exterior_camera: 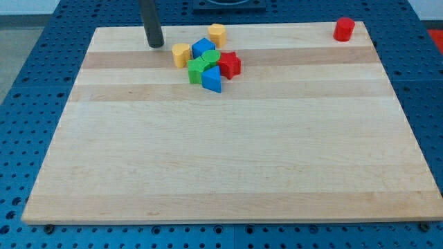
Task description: Move the yellow heart close to the green star
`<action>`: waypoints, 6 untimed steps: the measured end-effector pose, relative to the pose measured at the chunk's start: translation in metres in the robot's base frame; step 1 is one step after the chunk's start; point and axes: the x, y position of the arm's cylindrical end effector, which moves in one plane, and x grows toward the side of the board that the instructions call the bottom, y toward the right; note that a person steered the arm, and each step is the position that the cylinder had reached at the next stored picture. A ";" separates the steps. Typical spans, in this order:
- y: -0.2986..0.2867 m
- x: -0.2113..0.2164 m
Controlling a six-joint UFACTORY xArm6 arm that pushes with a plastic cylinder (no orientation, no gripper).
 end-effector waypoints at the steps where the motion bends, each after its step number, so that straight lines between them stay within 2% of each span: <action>1: 0.003 -0.009; 2: 0.013 -0.045; 3: 0.015 -0.062; 4: 0.031 -0.037; 6: 0.033 0.049</action>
